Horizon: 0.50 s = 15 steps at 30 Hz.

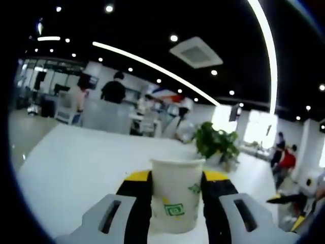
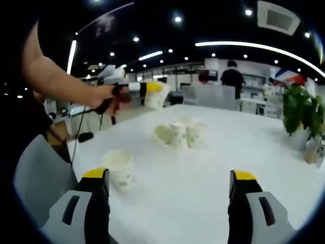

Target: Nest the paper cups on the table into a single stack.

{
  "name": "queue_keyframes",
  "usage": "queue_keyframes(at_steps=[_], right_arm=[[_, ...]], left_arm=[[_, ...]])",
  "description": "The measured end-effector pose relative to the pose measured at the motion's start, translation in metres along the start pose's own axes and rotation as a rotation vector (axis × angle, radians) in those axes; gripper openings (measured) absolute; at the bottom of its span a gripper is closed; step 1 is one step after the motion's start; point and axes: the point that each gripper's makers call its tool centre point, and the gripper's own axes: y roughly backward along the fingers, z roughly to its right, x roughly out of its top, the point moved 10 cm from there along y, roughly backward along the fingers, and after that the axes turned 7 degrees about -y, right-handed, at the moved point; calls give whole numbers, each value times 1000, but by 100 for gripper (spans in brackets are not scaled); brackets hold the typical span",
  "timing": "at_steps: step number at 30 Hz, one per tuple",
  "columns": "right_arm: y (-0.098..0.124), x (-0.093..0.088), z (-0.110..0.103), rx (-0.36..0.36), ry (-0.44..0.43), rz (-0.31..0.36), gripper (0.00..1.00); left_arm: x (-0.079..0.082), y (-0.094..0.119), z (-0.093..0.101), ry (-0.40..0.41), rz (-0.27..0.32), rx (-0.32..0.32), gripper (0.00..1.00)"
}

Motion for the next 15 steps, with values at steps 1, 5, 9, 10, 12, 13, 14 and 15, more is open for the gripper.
queue_keyframes(at_steps=[1, 5, 9, 10, 12, 13, 14, 15], right_arm=[[0, 0, 0, 0, 0, 0, 97], [0, 0, -1, 0, 1, 0, 96], [-1, 0, -1, -1, 2, -1, 96], [-1, 0, 0, -1, 2, -1, 96], [-1, 0, -1, -1, 2, 0, 96], [-1, 0, -1, -2, 2, -1, 96], [-1, 0, -1, -2, 2, -3, 96], [-1, 0, -1, -3, 0, -2, 96]], left_arm=[[1, -1, 0, 0, 3, -2, 36], [4, -1, 2, 31, 21, -15, 35], [7, 0, 6, 31, 41, -36, 35], [7, 0, 7, 30, 43, -39, 35], [7, 1, 10, 26, 43, -48, 35], [7, 1, 12, 20, 40, -52, 35], [6, 2, 14, 15, 38, -53, 35], [6, 3, 16, 3, 36, -57, 35]])
